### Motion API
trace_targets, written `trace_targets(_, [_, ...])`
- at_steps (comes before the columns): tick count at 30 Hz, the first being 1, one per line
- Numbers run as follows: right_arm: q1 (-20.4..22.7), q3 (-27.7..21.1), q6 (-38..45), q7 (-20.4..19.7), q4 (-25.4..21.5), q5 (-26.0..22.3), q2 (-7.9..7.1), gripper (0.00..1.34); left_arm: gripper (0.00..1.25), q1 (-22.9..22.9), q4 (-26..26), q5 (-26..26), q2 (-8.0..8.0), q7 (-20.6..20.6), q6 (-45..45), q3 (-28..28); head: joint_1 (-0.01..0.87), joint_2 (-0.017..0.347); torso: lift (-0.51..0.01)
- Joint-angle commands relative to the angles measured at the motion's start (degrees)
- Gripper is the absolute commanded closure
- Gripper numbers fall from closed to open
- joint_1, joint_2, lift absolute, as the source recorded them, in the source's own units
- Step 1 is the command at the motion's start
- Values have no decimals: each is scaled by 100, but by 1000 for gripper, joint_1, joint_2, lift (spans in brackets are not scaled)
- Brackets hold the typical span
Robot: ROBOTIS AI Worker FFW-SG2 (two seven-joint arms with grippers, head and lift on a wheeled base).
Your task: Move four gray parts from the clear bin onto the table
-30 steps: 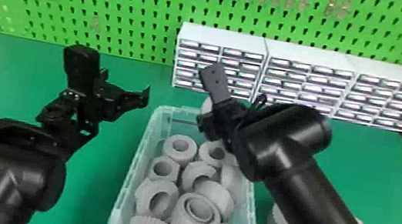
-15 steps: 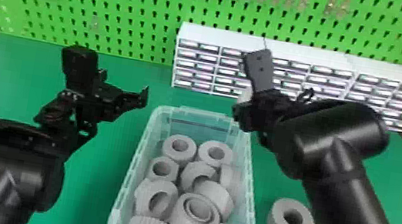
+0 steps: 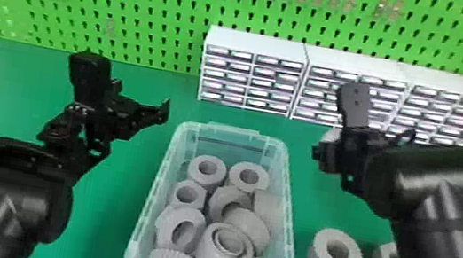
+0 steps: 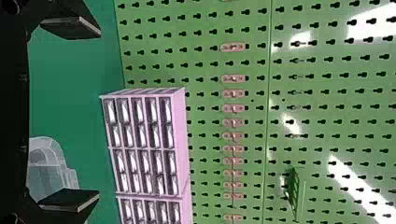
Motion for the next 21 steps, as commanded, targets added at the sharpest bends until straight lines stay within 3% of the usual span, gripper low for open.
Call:
trace_targets(1, [155, -248, 65, 0, 8, 8, 22, 998, 81, -4, 0, 7, -4, 0, 0, -2, 686, 26, -50])
trace_targets(11, [418, -995, 92, 0, 448, -264, 31, 998, 81, -13, 0, 16, -13, 0, 0, -11, 686, 26, -50])
trace_targets(21, [445, -1338, -242, 0, 1089, -449, -65, 998, 81, -21, 0, 34, -13, 0, 0, -11, 686, 26, -50])
